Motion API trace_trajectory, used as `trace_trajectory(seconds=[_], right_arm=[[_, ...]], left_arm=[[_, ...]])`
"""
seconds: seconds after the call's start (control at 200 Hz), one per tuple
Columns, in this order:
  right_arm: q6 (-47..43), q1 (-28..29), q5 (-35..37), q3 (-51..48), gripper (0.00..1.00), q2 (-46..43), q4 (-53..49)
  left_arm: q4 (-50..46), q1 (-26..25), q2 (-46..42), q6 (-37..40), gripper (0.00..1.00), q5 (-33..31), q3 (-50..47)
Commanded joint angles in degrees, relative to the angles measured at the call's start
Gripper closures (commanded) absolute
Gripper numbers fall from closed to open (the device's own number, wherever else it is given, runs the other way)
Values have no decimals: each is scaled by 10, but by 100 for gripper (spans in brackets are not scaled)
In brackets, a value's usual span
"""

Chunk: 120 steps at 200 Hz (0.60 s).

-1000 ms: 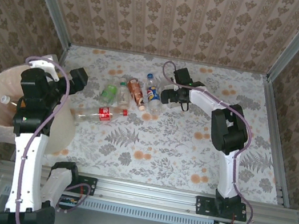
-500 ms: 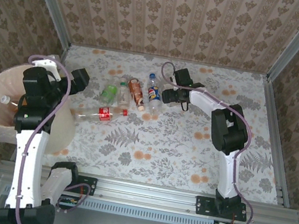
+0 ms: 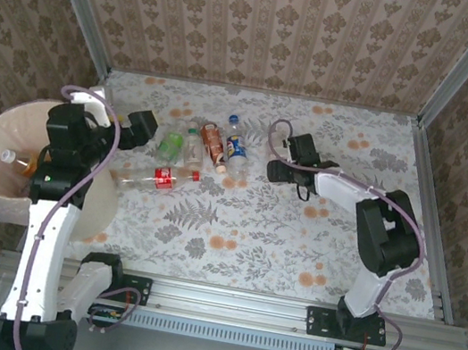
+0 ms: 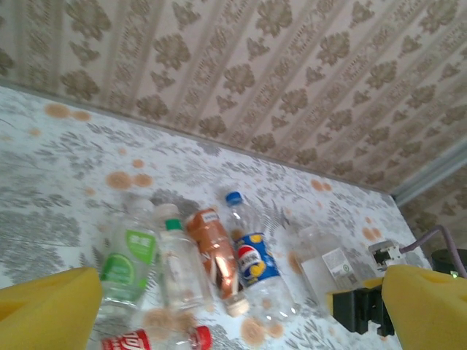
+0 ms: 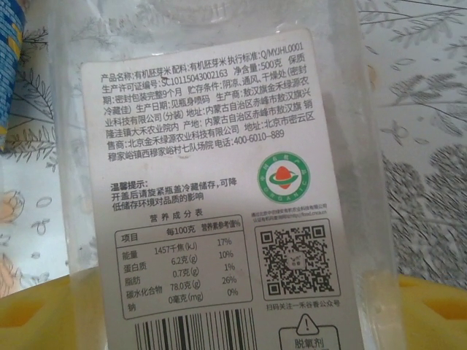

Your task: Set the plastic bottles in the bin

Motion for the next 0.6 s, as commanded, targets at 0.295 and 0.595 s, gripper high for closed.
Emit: trace_trajectory(seconds=[0.295,0.595], right_arm=[[62,3,10,-152,38,-170,154],[74,23,-38,-183,39,-256,229]], left_arm=[[92,-131,68,-57,0,1,-32],[194,-238,164,-76,0,-8,-25]])
